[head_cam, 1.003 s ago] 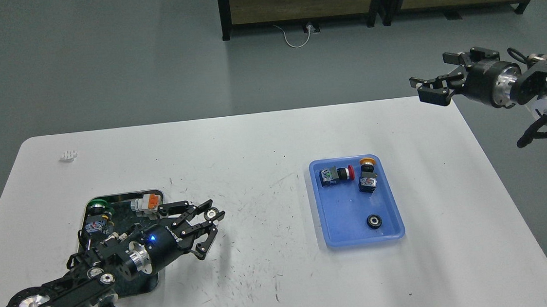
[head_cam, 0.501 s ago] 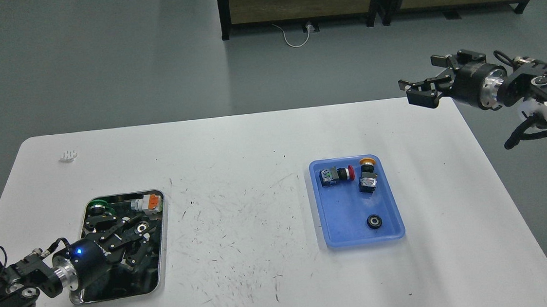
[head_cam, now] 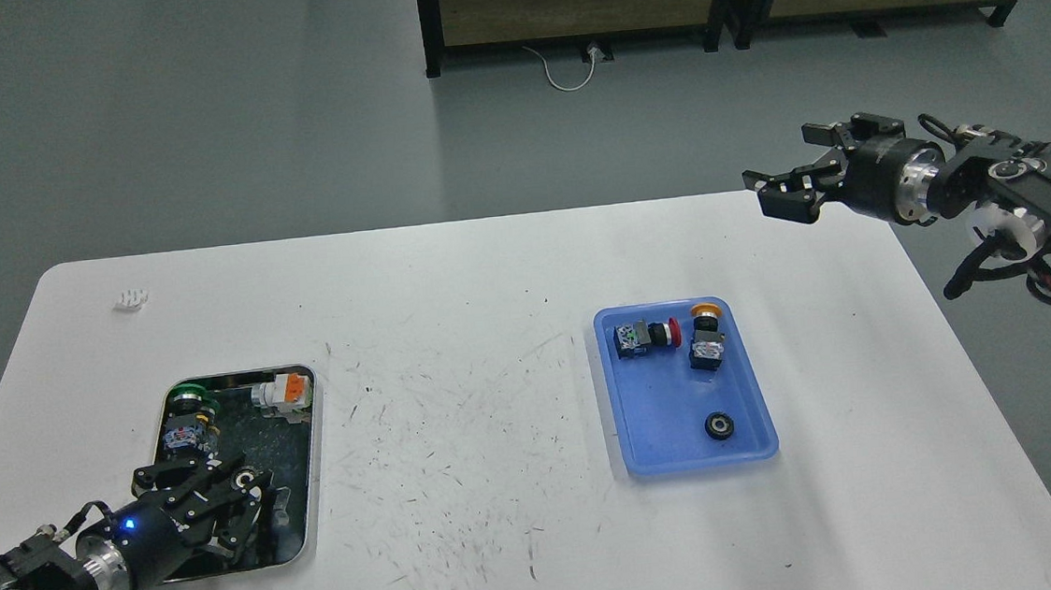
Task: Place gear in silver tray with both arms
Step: 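Carry the gear into the silver tray and open the left gripper, then withdraw the left gripper and reach the right gripper to the blue tray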
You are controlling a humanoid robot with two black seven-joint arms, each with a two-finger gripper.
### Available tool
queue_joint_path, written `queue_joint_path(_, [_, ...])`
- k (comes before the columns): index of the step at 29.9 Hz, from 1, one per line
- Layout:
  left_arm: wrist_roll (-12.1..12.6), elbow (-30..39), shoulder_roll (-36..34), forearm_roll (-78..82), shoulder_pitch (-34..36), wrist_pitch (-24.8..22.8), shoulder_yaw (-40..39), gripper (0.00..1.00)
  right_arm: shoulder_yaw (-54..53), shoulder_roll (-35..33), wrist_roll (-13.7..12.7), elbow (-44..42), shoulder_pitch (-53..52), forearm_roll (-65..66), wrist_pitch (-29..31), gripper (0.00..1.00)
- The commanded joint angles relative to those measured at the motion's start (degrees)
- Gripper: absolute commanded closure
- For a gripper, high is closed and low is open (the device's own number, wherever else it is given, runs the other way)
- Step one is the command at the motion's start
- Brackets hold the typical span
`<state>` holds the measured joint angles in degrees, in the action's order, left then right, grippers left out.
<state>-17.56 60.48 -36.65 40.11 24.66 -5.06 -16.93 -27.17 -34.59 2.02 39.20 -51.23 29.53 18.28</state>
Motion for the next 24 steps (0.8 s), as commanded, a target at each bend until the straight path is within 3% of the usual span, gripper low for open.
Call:
queue_joint_path(1, [0.0,-0.1,-0.2,-0.2,-0.4,0.0,-0.3,0.50,0.0,0.1,0.0,0.3,0.1,0.0,0.0,0.01])
queue_joint_path(7, [-0.1,-0.1,-0.3,-4.5,-0.6,0.4,-0.6,0.18,0.0,-0.1,-0.1,2.1,0.1,-0.1,0.6,0.01])
queue_joint_path(12, [-0.5,0.2,-2.8,-7.6,0.0,0.7,-3.0,0.04,2.3,-2.5,-0.8,8.4,0.9,-0.6,2.4,0.01])
queue_joint_path(17, [1.6,0.4,-8.4,-12.6,2.7,-1.7,-7.7,0.02,10.1,-5.3,-1.8,15.9,1.7,-0.7,2.6,0.01])
queue_joint_path(24, [4.5,0.1,-16.3,-20.1,10.0,-5.0,-7.9,0.01,17.0,-7.1,-3.1,20.8,3.5,-0.6,4.0,0.01])
